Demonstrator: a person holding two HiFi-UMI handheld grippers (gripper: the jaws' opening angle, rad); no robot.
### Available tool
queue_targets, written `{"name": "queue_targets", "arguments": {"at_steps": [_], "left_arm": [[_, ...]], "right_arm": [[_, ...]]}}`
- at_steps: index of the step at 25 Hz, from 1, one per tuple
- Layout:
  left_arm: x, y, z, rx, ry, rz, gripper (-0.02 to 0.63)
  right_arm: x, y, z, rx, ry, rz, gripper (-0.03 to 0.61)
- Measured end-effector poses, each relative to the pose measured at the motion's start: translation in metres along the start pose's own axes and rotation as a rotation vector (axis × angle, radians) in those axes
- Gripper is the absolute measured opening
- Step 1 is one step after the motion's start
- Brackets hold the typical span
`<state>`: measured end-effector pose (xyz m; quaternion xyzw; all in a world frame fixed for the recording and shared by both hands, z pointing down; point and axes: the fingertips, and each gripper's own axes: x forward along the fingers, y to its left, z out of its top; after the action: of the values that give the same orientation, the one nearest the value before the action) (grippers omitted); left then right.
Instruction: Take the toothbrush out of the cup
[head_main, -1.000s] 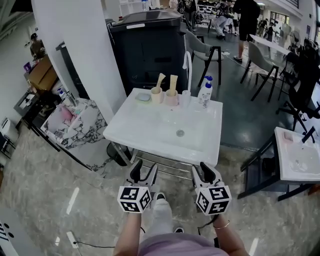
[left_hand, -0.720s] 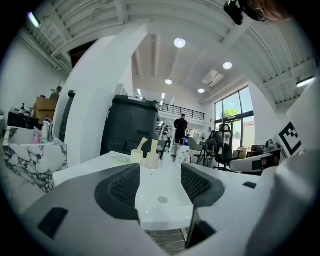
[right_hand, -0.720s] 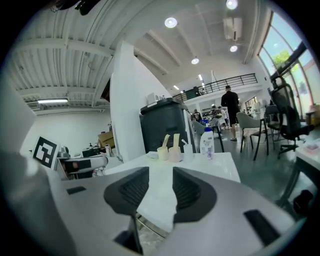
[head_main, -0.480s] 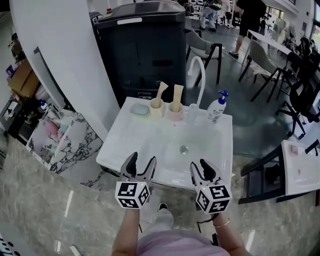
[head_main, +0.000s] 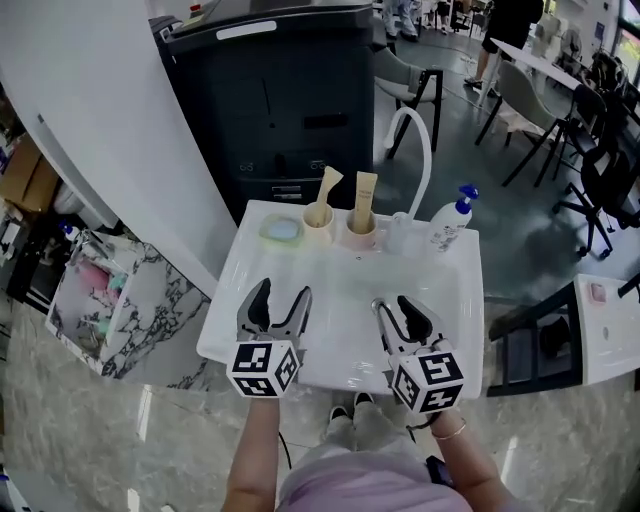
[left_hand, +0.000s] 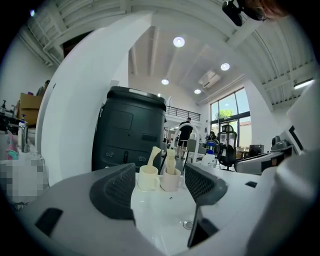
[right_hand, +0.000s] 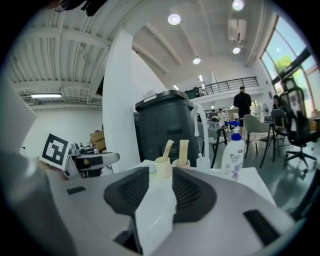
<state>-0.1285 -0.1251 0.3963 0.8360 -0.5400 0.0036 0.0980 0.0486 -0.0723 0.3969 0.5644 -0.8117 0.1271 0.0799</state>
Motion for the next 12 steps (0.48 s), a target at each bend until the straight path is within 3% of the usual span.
{"name": "queue_targets", "arguments": {"at_steps": [12], "left_arm": [[0.094, 0.011, 0.015, 0.057, 0.029, -0.034, 0.295]], "right_arm": [[0.067, -0.024, 0.003, 0.009, 0.038, 0.048, 0.140]]}}
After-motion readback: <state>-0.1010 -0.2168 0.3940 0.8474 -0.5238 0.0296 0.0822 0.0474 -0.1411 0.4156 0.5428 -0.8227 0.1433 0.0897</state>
